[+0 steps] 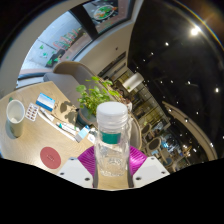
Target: Pour water
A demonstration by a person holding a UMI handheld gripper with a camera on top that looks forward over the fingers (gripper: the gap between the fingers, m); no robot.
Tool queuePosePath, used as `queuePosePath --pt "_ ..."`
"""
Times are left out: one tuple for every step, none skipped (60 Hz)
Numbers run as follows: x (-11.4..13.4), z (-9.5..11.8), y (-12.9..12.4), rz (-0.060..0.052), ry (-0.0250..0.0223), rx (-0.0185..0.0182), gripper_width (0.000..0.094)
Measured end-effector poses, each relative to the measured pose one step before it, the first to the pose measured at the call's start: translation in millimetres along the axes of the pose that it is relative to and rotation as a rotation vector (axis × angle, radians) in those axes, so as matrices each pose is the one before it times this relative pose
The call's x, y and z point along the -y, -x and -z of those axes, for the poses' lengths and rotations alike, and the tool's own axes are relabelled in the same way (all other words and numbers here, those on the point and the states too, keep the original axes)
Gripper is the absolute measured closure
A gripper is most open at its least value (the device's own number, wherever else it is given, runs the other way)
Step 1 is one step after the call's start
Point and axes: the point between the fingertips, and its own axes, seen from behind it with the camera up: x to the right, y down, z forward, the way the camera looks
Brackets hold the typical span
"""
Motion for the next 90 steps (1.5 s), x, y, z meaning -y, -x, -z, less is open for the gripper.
queuePosePath --pt "8.52 0.92 2.05 0.0463 -0.00724 -0.00865 0.0540" --pt "9.07 0.64 2.66 0.0426 -0.01086 -0.00789 0.0539" --pt "9.94 1.92 -0.08 0.0367 -0.01696 -0.00633 0.0540" --pt "8.48 -3.14 3.81 0.0369 -0.01423 -0.00678 0.0540" --pt "8.21 0.18 3.06 0.0415 -0.01258 -0.00631 0.0540" --pt "7.99 -0.16 3.22 0.0446 -0.01045 -0.00576 0.0541" --pt "7.87 0.21 3.45 0.0442 -0.01041 -0.00519 0.0542" --pt "8.28 0.40 3.24 0.0416 -0.01139 -0.00511 0.0542" --pt "7.38 1.64 3.03 0.0404 -0.01181 -0.00701 0.0542" --pt "6.89 -0.35 3.34 0.0440 -0.00818 -0.00559 0.0541" --pt "6.69 0.51 2.87 0.0437 -0.00887 -0.00423 0.0543" --pt "6.57 -0.72 4.30 0.0440 -0.00574 -0.00317 0.0543" --pt "6.24 -0.38 4.09 0.0422 -0.00429 -0.00213 0.0544" --pt "6.48 -0.52 4.15 0.0395 -0.00523 -0.00175 0.0542" --pt "6.82 -0.39 3.89 0.0383 -0.00814 -0.00175 0.0541" --pt "6.49 -1.00 3.94 0.0410 -0.00830 -0.00304 0.0541" --pt "3.46 -3.88 5.76 0.0460 -0.00794 -0.00678 0.0543" --pt "5.27 1.43 0.69 0.0496 -0.00308 -0.00412 0.0542" --pt "6.08 -0.69 2.38 0.0484 -0.00459 -0.00540 0.0542" --pt "6.16 -0.57 2.55 0.0428 -0.00830 -0.00400 0.0542" --pt "5.37 -1.35 2.97 0.0408 -0.00717 -0.00351 0.0542" --pt "4.06 -1.23 2.99 0.0448 -0.00177 -0.00358 0.0542" --pt "3.55 -0.71 2.70 0.0456 -0.00021 -0.00250 0.0542" --pt "4.08 -4.58 6.18 0.0392 -0.00664 -0.00273 0.0541" --pt "3.29 1.56 0.36 0.0336 -0.00449 0.00211 0.0542" --pt "3.01 -0.80 2.57 0.0329 -0.00491 -0.00141 0.0543" --pt "3.26 -0.14 1.35 0.0316 -0.00456 -0.00296 0.0543" --pt "3.75 -0.08 0.97 0.0308 -0.00596 -0.00439 0.0541" --pt "3.82 0.08 0.91 0.0307 -0.00687 -0.00401 0.0541" --pt "3.75 0.07 0.95 0.0291 -0.00715 -0.00369 0.0543" --pt "3.41 0.09 0.42 0.0268 -0.00732 -0.00392 0.0542" --pt "2.82 0.41 0.14 0.0243 -0.00641 -0.00443 0.0542" --pt "3.05 0.97 -0.46 0.0196 -0.00794 -0.00418 0.0543" --pt "3.84 -2.75 0.79 0.0157 -0.00874 -0.00388 0.0542" --pt "3.51 1.75 -0.51 0.0051 -0.00852 0.00072 0.0543" --pt "2.22 0.86 -0.89 0.0083 -0.00670 -0.00344 0.0542" --pt "1.68 0.49 -0.86 0.0092 -0.00632 -0.00384 0.0542" --pt "1.38 0.56 -0.76 0.0085 -0.00539 -0.00383 0.0542" --pt "0.81 0.57 -0.75 0.0063 -0.00464 -0.00286 0.0542" --pt "0.68 0.41 -0.08 0.0013 -0.00382 -0.00044 0.0542" --pt "0.56 0.45 0.25 -0.0043 -0.00304 0.00187 0.0541" --pt "0.29 -0.09 0.29 -0.0104 -0.00275 0.00279 0.0541" --pt "-0.53 0.19 0.28 -0.0148 -0.00123 0.00280 0.0541" --pt "-1.71 0.35 -0.75 -0.0117 0.00152 0.00342 0.0541" --pt "-1.80 0.23 0.28 -0.0207 0.00192 0.00749 0.0541" --pt "-0.75 0.70 0.96 -0.0244 0.00044 0.00950 0.0541" --pt "-1.22 0.58 0.33 -0.0297 -0.00100 0.01005 0.0540" --pt "-0.10 0.67 -0.19 -0.0374 -0.00355 0.01112 0.0540" --pt "-0.90 1.34 -1.20 -0.0368 -0.00559 0.01327 0.0537" --pt "-0.56 0.44 1.38 -0.0478 -0.00626 0.01692 0.0537" --pt "-0.67 1.73 0.62 -0.0501 -0.00654 0.02082 0.0538" --pt "-0.41 2.15 -0.01 -0.0558 -0.00710 0.01901 0.0538" --pt "-0.65 2.45 -1.04 -0.0607 -0.00618 0.01602 0.0538" --pt "-0.77 3.08 -2.30 -0.0644 -0.00570 0.01437 0.0539" --pt "0.56 3.75 -2.88 -0.0505 0.00195 0.00387 0.0538" --pt "-3.40 1.79 -4.26 -0.0682 -0.00724 0.01909 0.0539" --pt "-1.89 2.32 -2.48 -0.0635 -0.00132 0.01223 0.0538" --pt "-1.76 3.15 -2.57 -0.0610 -0.00241 0.01294 0.0538" --pt "-0.26 3.35 -2.14 -0.0627 -0.00724 0.01831 0.0537" --pt "0.09 3.06 -1.43 -0.0663 -0.00780 0.01978 0.0536" --pt "-0.60 2.61 -1.57 -0.0716 -0.00487 0.01758 0.0537" --pt "-1.40 2.36 -2.93 -0.0713 -0.00153 0.01184 0.0536" --pt "-1.69 1.64 -2.70 -0.0646 0.00030 0.00997 0.0537" --pt "-2.61 0.53 -1.48 -0.0562 -0.00132 0.01431 0.0536" --pt "-2.82 0.36 -1.16 -0.0528 0.00102 0.01500 0.0536" --pt "-3.41 -0.98 1.39 -0.0527 0.00489 0.00248 0.0537" --pt "-5.31 -1.44 -2.25 -0.0615 0.00614 0.00975 0.0536" --pt "-4.58 -0.18 -2.80 -0.0612 0.00681 0.00775 0.0536" --pt "-3.25 0.34 -1.28 -0.0647 0.00082 0.01580 0.0536" --pt "-2.98 -1.79 1.68 -0.0642 -0.00447 0.02105 0.0535" --pt "-3.14 -1.48 1.39 -0.0602 -0.00320 0.02260 0.0536" --pt "-3.54 -2.41 1.12 -0.0547 -0.00180 0.02050 0.0535" --pt "-1.89 -2.19 4.54 -0.0465 0.00223 0.00631 0.0535" --pt "-5.52 -3.16 -0.57 -0.0465 0.00187 0.01279 0.0537" --pt "-6.81 -2.92 -1.55 -0.0458 0.00600 0.00581 0.0535" --pt "-6.38 -3.00 -1.88 -0.0400 0.00528 0.00640 0.0534" --pt "-6.08 -3.42 -1.77 -0.0375 0.00433 0.00555 0.0534" --pt "-6.41 -3.75 -1.81 -0.0356 0.00440 0.00489 0.0535" --pt "-6.10 -4.16 -1.73 -0.0323 0.00490 0.00478 0.0535" --pt "-6.46 -3.81 -1.46 -0.0282 0.00581 0.00484 0.0535" --pt "-6.13 -3.95 -1.30 -0.0256 0.00464 0.00433 0.0535" --pt "-4.71 -2.73 1.37 -0.0249 0.00390 0.00414 0.0534" --pt "-5.95 -3.67 -1.51 -0.0203 0.00376 0.00295 0.0535" --pt "-5.55 -3.33 -1.45 -0.0176 0.00295 0.00117 0.0534" --pt "-5.38 -2.48 -0.36 -0.0154 -0.00039 -0.00260 0.0533" --pt "-5.05 -3.14 -1.79 -0.0119 0.00016 -0.00023 0.0534" --pt "-4.72 -2.74 -1.47 -0.0102 -0.00045 0.00017 0.0534" --pt "-3.94 -2.43 -1.32 -0.0078 -0.00151 -0.00021 0.0534" --pt "-3.86 -2.50 -1.25 -0.0061 -0.00178 -0.00144 0.0535" --pt "-4.02 -2.58 -1.50 -0.0051 -0.00106 -0.00272 0.0534"
